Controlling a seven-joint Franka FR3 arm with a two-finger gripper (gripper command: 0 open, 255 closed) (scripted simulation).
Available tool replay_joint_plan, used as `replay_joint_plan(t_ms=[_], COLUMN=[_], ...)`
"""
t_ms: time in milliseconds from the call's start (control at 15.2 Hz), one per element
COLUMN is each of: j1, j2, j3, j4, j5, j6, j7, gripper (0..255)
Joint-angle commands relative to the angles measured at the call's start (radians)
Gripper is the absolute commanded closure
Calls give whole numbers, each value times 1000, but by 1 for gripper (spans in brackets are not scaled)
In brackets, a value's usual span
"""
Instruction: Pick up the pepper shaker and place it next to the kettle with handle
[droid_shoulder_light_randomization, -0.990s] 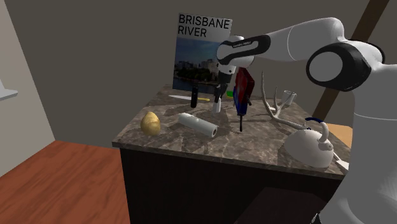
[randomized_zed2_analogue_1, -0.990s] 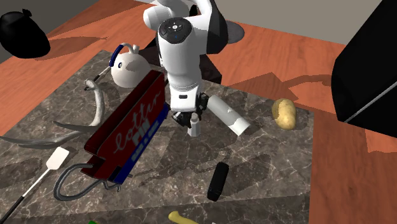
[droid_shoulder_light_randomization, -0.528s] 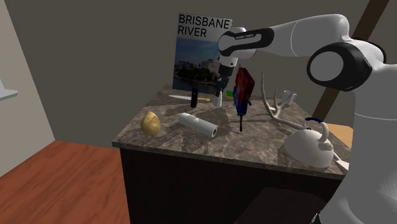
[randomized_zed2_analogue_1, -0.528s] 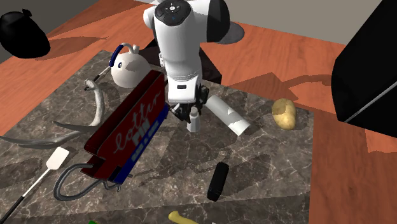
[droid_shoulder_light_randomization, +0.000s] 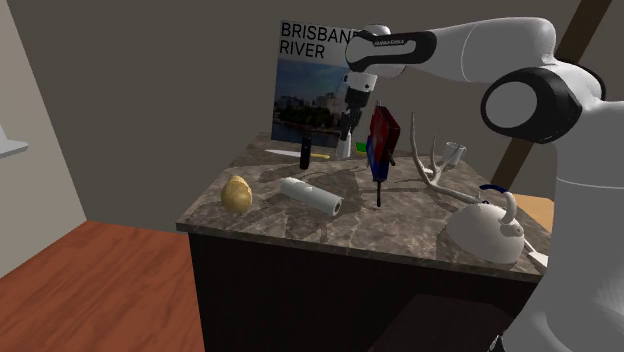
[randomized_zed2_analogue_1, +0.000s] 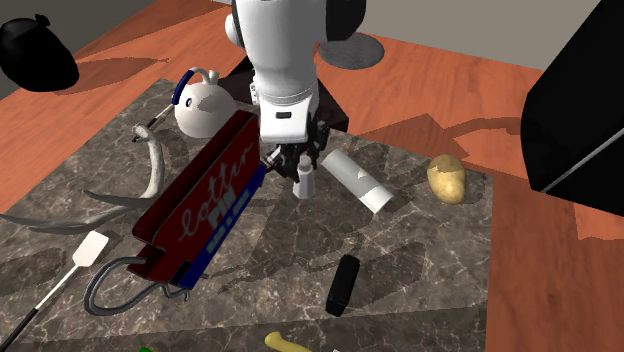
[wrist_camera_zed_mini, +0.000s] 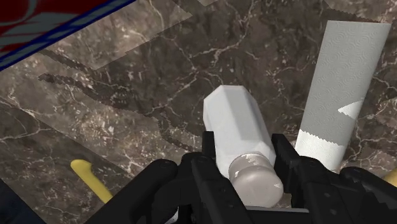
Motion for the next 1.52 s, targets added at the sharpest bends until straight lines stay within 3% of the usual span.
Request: replay_joint_plan(t_ms=[0, 792, 1320, 1452], j1=[-3, -31, -80, -67], j2=[3, 68, 189, 64], j3=[0, 0, 8, -9], j4=[32, 296, 606, 401], j5=[0, 16, 47, 23], j6=[-29, -228, -415, -340], j7=[2, 16, 33, -6], gripper=[255, 255, 255, 255])
